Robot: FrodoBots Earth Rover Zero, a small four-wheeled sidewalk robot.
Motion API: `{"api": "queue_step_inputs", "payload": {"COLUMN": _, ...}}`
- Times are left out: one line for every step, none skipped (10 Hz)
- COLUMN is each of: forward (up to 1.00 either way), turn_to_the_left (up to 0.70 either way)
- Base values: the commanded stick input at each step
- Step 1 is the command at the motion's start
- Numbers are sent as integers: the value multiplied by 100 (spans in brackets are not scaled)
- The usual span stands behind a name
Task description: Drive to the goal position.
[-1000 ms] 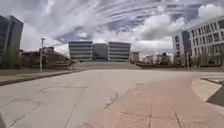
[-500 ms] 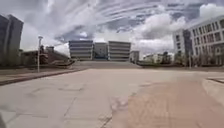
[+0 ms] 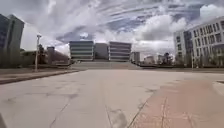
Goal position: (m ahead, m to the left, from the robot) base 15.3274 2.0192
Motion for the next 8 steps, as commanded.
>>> {"api": "queue_step_inputs", "payload": {"forward": 100, "turn_to_the_left": 0}}
{"api": "queue_step_inputs", "payload": {"forward": 100, "turn_to_the_left": 0}}
{"api": "queue_step_inputs", "payload": {"forward": 100, "turn_to_the_left": 0}}
{"api": "queue_step_inputs", "payload": {"forward": 100, "turn_to_the_left": 0}}
{"api": "queue_step_inputs", "payload": {"forward": 100, "turn_to_the_left": 0}}
{"api": "queue_step_inputs", "payload": {"forward": 100, "turn_to_the_left": 0}}
{"api": "queue_step_inputs", "payload": {"forward": 100, "turn_to_the_left": 0}}
{"api": "queue_step_inputs", "payload": {"forward": 100, "turn_to_the_left": 0}}
